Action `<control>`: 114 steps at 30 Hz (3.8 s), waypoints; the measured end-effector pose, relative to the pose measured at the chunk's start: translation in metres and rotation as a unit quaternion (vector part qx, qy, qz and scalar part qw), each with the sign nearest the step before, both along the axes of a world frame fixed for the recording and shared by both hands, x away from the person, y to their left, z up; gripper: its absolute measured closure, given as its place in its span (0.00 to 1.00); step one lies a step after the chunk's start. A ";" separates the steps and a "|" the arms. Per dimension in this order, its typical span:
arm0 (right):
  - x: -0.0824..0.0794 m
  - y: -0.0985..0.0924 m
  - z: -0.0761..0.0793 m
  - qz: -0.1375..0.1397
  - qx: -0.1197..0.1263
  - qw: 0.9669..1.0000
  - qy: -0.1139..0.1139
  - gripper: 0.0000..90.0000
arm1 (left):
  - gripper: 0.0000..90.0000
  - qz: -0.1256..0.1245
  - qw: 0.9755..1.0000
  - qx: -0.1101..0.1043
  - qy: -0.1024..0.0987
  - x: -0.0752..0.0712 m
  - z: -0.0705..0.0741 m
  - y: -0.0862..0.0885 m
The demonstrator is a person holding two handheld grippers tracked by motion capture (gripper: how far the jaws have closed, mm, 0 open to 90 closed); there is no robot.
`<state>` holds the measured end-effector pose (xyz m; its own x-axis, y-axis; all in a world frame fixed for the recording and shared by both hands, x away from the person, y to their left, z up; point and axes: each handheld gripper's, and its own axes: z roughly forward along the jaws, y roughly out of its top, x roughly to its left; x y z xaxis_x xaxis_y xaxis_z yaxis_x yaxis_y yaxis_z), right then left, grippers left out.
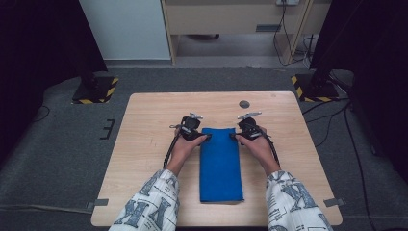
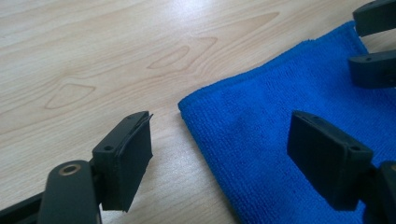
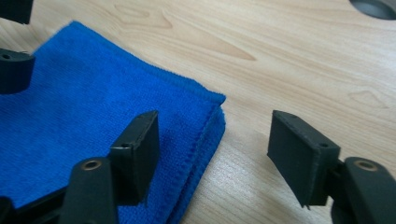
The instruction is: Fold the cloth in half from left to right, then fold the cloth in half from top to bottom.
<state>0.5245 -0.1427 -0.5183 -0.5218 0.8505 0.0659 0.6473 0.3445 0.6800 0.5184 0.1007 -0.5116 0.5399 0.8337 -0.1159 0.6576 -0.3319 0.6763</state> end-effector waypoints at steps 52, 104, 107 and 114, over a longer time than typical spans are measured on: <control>-0.015 0.004 0.030 0.020 0.082 0.995 -0.062 0.94 | 0.96 -0.001 0.997 -0.053 -0.063 -0.013 0.027 0.003; -0.069 -0.002 0.070 0.063 0.085 0.987 -0.122 0.94 | 0.96 -0.036 0.990 -0.054 -0.126 -0.067 0.076 0.009; -0.074 -0.004 0.066 0.067 0.085 0.987 -0.119 0.94 | 0.96 -0.043 0.990 -0.050 -0.126 -0.076 0.074 0.009; -0.088 -0.004 0.055 0.081 0.082 0.987 -0.114 0.94 | 0.96 -0.049 0.990 -0.054 -0.121 -0.091 0.064 0.010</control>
